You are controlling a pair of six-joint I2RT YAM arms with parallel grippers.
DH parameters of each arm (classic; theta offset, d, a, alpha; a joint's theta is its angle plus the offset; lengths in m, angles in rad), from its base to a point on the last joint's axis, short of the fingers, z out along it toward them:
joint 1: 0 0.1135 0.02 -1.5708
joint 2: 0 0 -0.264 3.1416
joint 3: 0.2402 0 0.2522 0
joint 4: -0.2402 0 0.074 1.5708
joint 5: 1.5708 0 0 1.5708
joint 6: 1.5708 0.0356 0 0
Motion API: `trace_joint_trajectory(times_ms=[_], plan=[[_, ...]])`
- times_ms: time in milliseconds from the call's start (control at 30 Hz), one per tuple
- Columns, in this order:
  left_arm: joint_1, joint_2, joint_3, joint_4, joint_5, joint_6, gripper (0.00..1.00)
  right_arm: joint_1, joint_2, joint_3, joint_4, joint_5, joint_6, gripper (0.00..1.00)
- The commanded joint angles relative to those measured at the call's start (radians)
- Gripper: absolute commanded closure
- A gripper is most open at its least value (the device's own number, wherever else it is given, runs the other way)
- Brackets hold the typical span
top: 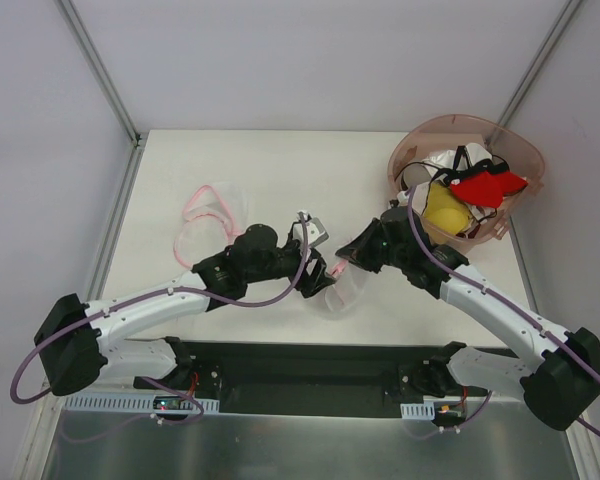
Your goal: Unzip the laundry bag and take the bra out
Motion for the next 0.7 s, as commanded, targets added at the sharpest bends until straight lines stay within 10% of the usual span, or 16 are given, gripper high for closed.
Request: trace_joint_trajectory(times_ms=[0, 300, 667], plan=[[-0.015, 0.056, 0.0, 0.096, -0.079, -0.038, 0.32, 0.007, -0.027, 0.011, -0.025, 0.029, 0.05, 0.99], [-0.027, 0.119, 0.022, 0.122, -0.025, -0.046, 0.35, 0.007, -0.015, 0.025, -0.032, 0.026, 0.05, 0.99], [-0.039, 0.16, 0.03, 0.14, -0.068, -0.064, 0.71, 0.007, -0.02, 0.028, -0.032, 0.021, 0.052, 0.99]])
